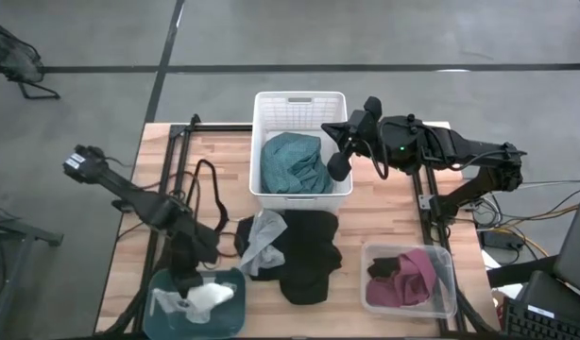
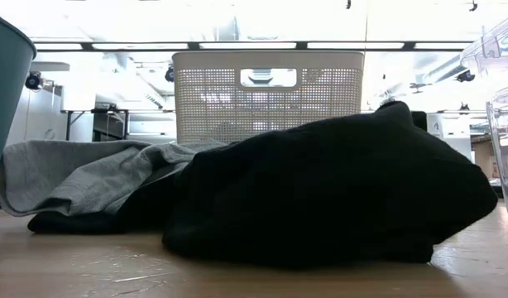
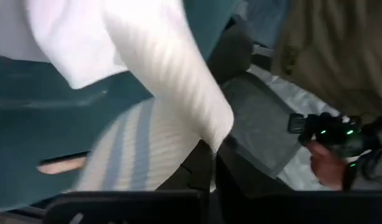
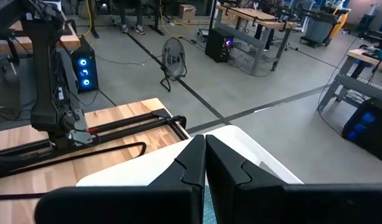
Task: Pick & Place Cloths
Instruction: Put the white sock into the dark blue bin, then put the gray underwear into the transparent bin
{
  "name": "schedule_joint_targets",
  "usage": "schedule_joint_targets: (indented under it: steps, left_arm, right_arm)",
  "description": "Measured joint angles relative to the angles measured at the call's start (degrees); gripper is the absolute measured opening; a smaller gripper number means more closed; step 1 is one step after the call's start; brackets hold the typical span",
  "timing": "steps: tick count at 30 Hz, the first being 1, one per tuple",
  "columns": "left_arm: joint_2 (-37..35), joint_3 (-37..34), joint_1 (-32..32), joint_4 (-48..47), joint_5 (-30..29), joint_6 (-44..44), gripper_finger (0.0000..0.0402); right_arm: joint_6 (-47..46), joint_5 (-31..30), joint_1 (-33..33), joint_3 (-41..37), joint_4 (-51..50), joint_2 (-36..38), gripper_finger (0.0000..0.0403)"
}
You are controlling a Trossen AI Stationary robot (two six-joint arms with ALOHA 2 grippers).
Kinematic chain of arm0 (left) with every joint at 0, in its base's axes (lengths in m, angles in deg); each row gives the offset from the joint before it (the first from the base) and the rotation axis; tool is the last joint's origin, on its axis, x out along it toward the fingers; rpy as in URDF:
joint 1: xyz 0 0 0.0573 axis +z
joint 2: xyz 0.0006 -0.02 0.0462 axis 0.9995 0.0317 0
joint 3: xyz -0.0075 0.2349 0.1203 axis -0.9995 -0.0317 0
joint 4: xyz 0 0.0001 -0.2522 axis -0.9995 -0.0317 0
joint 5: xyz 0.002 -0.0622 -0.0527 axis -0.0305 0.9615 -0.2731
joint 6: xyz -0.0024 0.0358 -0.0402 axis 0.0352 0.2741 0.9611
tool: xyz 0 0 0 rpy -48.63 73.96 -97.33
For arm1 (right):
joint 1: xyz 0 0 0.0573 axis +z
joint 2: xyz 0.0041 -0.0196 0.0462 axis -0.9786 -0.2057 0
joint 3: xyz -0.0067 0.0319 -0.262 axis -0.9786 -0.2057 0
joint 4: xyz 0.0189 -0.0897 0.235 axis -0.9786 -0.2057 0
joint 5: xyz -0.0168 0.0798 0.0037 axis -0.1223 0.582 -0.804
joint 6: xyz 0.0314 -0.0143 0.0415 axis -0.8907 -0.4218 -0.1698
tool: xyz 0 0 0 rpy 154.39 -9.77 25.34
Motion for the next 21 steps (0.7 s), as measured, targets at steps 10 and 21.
schedule_joint_targets:
  steps: [10, 21]
  left_arm:
    - [1.8, -4.7, -0.4, 0.1, -0.9, -1.2, 0.0063]
    - [0.2, -4.0, 0.0, 0.0, -4.2, -2.9, 0.0221]
  right_arm:
    - [-0.2, 0.1, 0.0, 0.0, -0.1, 0.0, 0.0008]
    - [-1.1, 0.4, 0.0, 0.0, -0.2, 0.0, 0.0008]
